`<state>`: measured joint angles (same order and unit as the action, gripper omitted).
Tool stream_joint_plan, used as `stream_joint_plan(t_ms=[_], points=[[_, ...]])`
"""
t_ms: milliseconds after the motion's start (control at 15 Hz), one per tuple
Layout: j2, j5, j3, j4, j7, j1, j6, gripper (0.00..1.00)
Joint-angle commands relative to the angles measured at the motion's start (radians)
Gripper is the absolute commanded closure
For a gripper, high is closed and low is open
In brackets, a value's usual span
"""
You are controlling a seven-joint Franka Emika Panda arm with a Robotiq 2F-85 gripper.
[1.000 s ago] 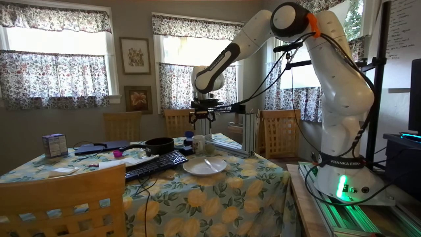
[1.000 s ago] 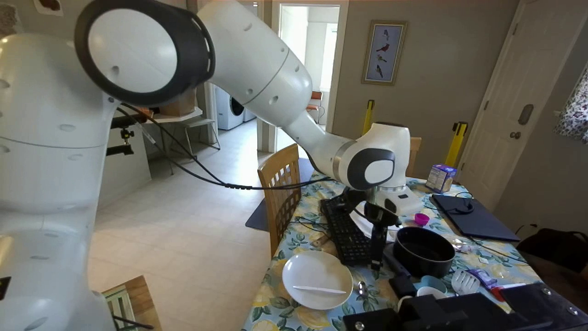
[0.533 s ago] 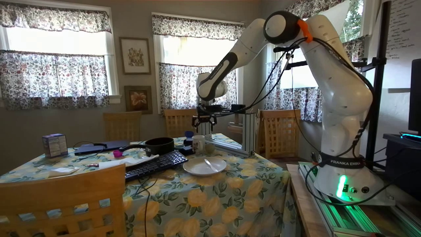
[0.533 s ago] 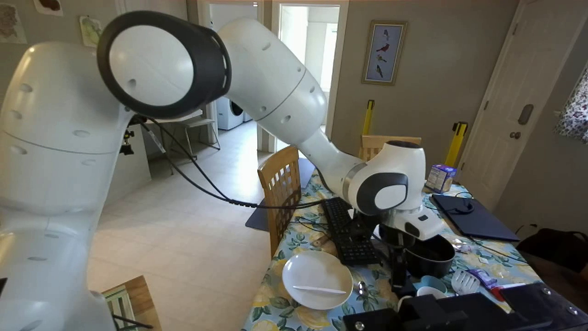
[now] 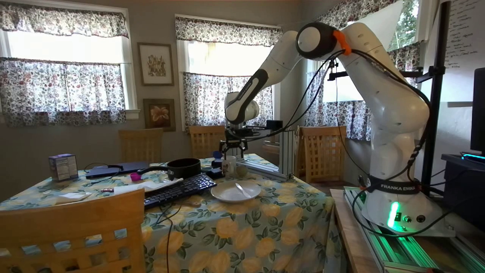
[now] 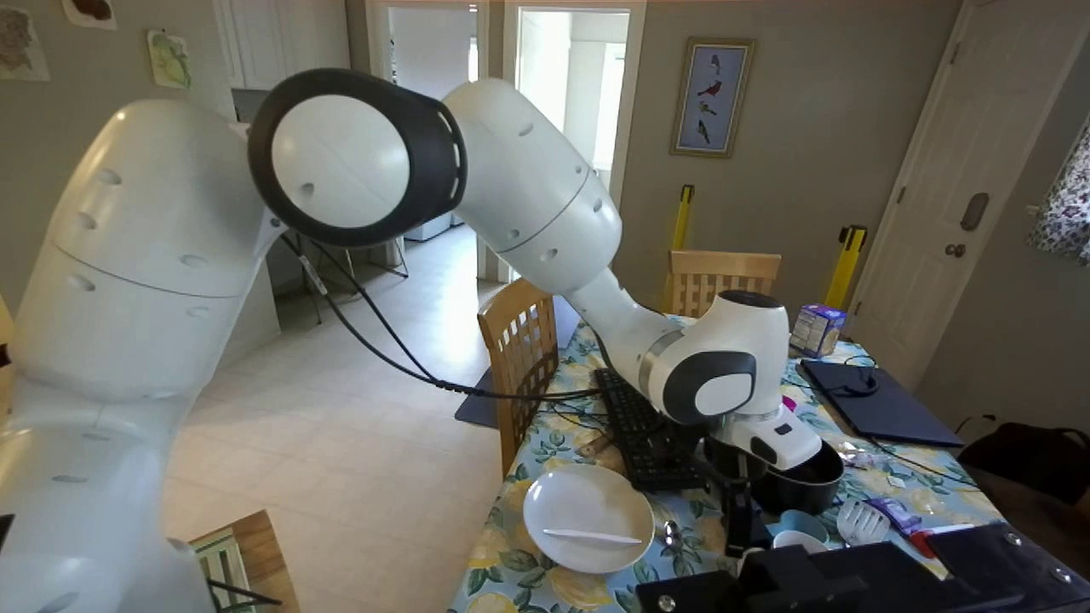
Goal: Move the mug forward slightly
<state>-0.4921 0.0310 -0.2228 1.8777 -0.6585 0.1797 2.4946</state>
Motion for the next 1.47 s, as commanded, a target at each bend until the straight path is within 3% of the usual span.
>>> stream_joint_plan(t_ms=[0,533,600,667,733,867,933,1000,1400], points=[[-0.016,-0.022,-0.025,-0.01,0.019,-0.017,0.015,0.0],[-0.074,-0.076,-0.005,-0.04,0.072,-0.001,0.102,0.01],[-0.083,-0.075,-0.008,-0.046,0.077,-0.001,0.114,0.08],[-0.092,-0.077,-0.011,-0.052,0.08,-0.001,0.12,0.05],[-0.099,-0.079,-0.011,-0.058,0.086,0.001,0.126,0.11],[-0.117,-0.078,-0.018,-0.078,0.087,0.0,0.124,0.13],[-0.125,-0.076,-0.022,-0.086,0.085,-0.002,0.126,0.22],[-0.132,-0.076,-0.024,-0.094,0.085,-0.002,0.125,0.18],[-0.174,-0.083,-0.035,-0.147,0.081,0.003,0.118,0.27]])
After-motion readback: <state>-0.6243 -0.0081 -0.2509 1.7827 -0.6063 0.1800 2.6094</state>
